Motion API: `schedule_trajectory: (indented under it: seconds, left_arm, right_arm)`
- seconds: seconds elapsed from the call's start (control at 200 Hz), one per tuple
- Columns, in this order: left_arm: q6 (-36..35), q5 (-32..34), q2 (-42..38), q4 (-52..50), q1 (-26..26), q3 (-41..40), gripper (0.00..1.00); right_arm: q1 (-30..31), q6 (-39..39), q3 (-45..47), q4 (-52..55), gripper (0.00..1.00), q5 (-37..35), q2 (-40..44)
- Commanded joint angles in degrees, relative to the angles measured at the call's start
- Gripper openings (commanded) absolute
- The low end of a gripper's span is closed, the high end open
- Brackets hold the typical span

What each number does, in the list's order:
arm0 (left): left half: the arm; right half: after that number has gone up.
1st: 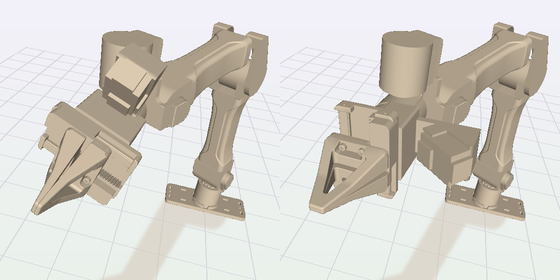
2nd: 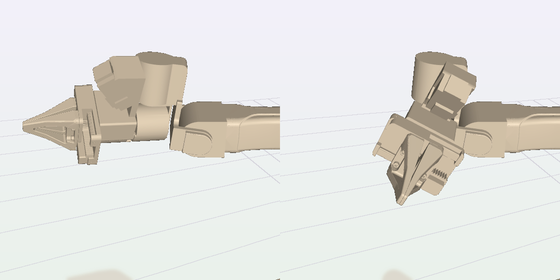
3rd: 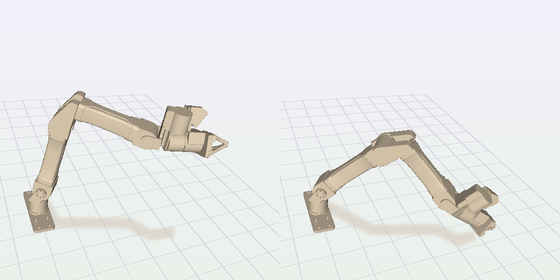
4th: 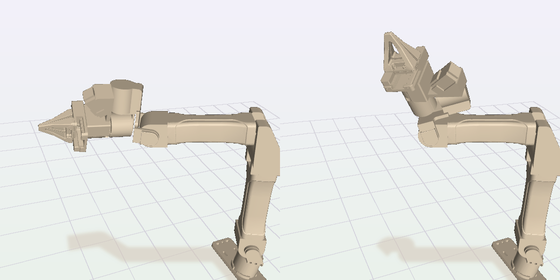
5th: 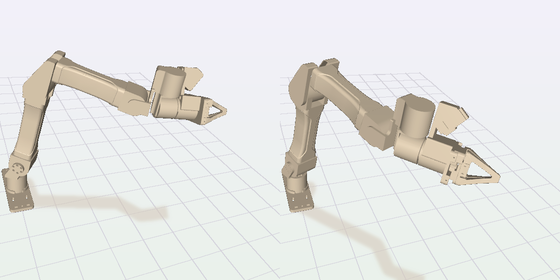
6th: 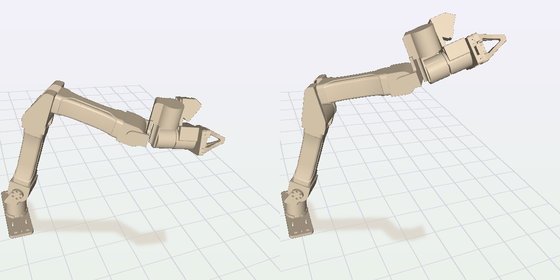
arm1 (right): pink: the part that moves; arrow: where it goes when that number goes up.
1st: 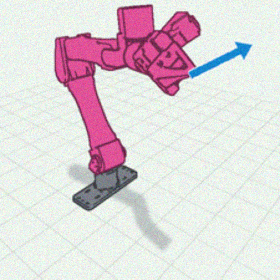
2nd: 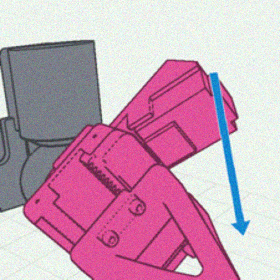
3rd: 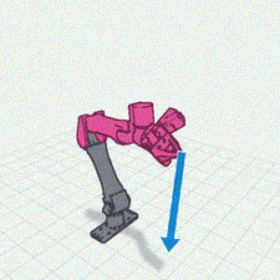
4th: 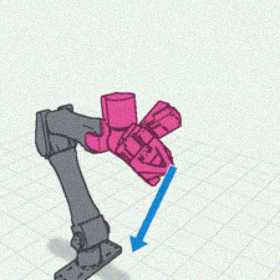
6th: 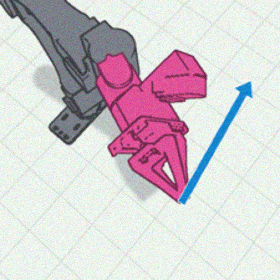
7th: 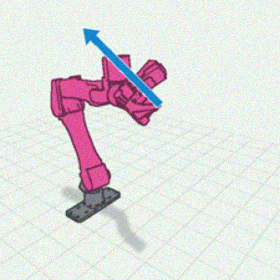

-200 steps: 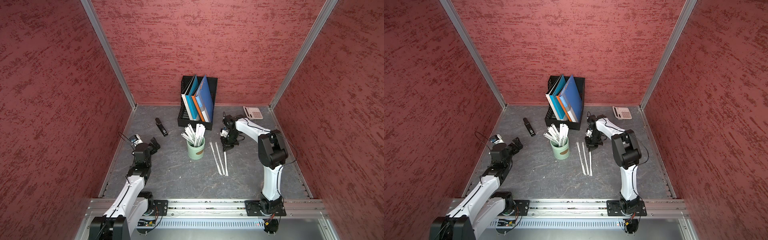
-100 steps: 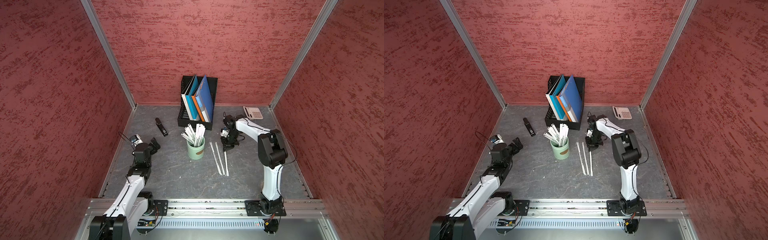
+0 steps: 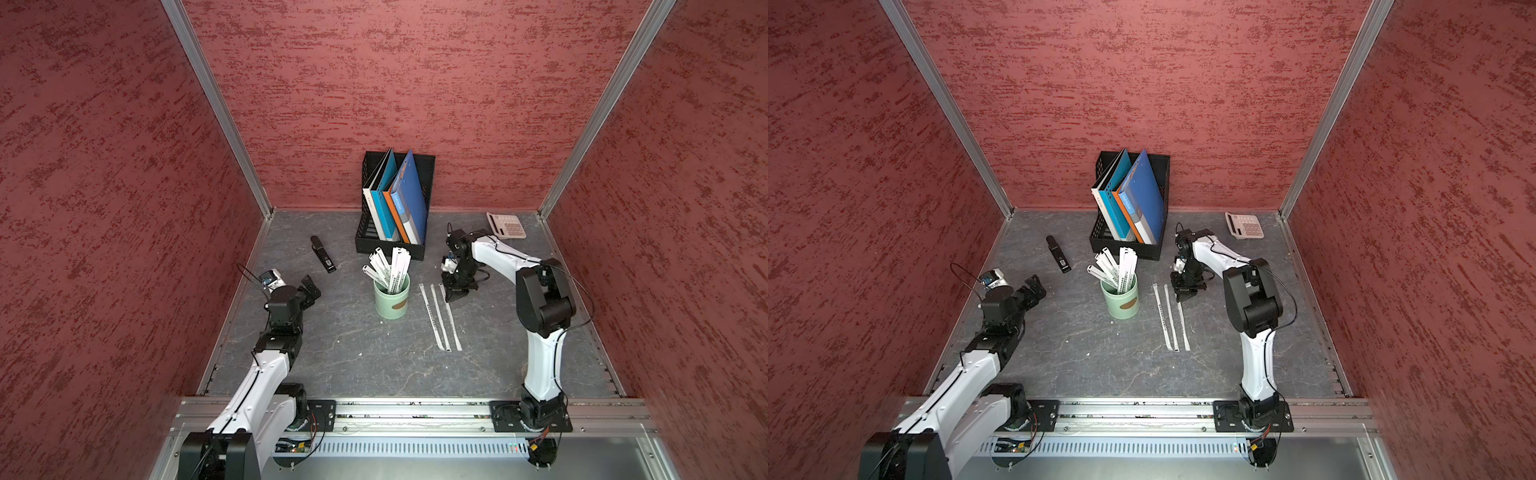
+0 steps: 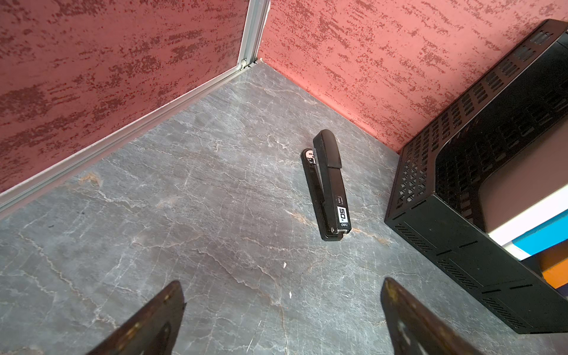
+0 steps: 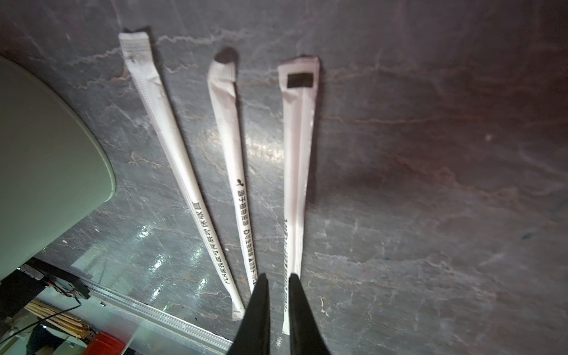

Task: Take the straws out of the storage container
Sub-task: Place the straw at the center of the board.

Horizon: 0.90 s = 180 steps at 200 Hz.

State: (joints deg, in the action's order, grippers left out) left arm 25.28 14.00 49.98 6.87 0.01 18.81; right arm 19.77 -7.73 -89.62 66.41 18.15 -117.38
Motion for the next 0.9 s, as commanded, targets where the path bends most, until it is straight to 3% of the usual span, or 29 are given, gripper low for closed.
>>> schedule_trajectory:
  seconds: [0.0,0.195,0.396,0.526,0.897]
  left_arm:
    - [0.47,-0.10,0.21,-0.41,-0.28,1.68,1.00]
    - [0.48,-0.11,0.64,-0.55,-0.32,1.98,1.00]
    - [0.65,0.00,0.25,-0.62,-0.41,1.74,0.99]
    - [0.83,0.13,-0.28,-0.56,-0.45,1.41,0.99]
    - [0.91,0.11,-0.47,-0.55,-0.55,1.32,0.99]
  right_arm:
    - [-0.22,-2.61,2.13,-3.91,0.13,-0.45,6.24]
    - [3.54,-7.88,13.12,-17.58,0.21,-0.68,24.77]
    - [13.10,-12.98,16.72,-25.73,0.26,-6.65,36.14]
    - [17.96,-14.64,15.08,-28.99,0.26,-10.40,36.25]
    - [18.11,-14.57,10.64,-34.51,0.21,-7.34,25.67]
